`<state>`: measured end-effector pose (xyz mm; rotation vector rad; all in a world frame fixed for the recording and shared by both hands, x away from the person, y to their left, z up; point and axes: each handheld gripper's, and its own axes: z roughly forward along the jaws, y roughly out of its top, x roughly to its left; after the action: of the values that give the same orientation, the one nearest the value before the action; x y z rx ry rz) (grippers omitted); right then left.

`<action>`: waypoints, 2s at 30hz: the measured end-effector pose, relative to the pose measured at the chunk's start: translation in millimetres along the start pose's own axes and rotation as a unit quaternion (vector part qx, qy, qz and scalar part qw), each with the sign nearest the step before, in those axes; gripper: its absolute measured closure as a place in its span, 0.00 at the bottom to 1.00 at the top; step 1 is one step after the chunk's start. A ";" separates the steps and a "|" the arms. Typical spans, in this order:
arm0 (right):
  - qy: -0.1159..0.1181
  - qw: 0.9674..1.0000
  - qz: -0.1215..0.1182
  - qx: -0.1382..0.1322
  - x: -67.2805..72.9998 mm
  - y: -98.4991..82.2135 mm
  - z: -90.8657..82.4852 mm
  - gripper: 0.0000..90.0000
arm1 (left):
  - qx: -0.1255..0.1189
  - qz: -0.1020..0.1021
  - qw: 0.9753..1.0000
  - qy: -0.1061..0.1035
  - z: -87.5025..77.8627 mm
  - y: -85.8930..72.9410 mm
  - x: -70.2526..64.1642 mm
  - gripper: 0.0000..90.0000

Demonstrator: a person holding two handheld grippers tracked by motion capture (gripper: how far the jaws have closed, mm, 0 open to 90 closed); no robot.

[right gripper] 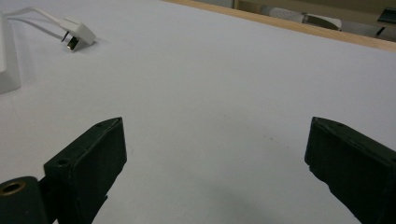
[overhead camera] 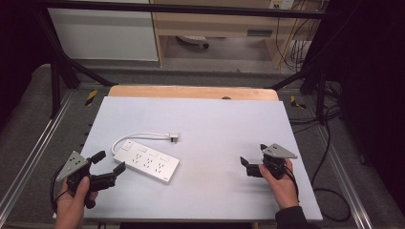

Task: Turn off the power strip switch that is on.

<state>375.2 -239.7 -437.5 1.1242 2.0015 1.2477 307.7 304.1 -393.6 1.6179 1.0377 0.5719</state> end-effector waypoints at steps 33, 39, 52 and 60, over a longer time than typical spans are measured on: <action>0.011 1.000 -0.007 -0.006 5.5 3.8 -2.2 0.06 | -0.008 0.000 1.000 -0.011 -4.1 8.2 -4.8 0.07; 0.012 1.000 -0.002 -0.001 5.4 3.0 -0.2 0.04 | -0.010 0.001 1.000 -0.009 -3.1 11.8 -10.6 0.06; 0.012 1.000 -0.004 -0.005 7.7 4.3 0.1 0.03 | 0.011 0.016 1.000 -0.024 8.6 30.4 -23.8 0.06; 0.011 1.000 -0.007 -0.011 10.2 6.2 -0.6 0.04 | 0.018 0.031 0.999 -0.030 17.3 59.4 -32.0 0.08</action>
<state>371.8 -229.9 -431.7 1.0899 2.0029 1.2769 325.2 265.3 -338.4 1.6950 0.9611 0.5454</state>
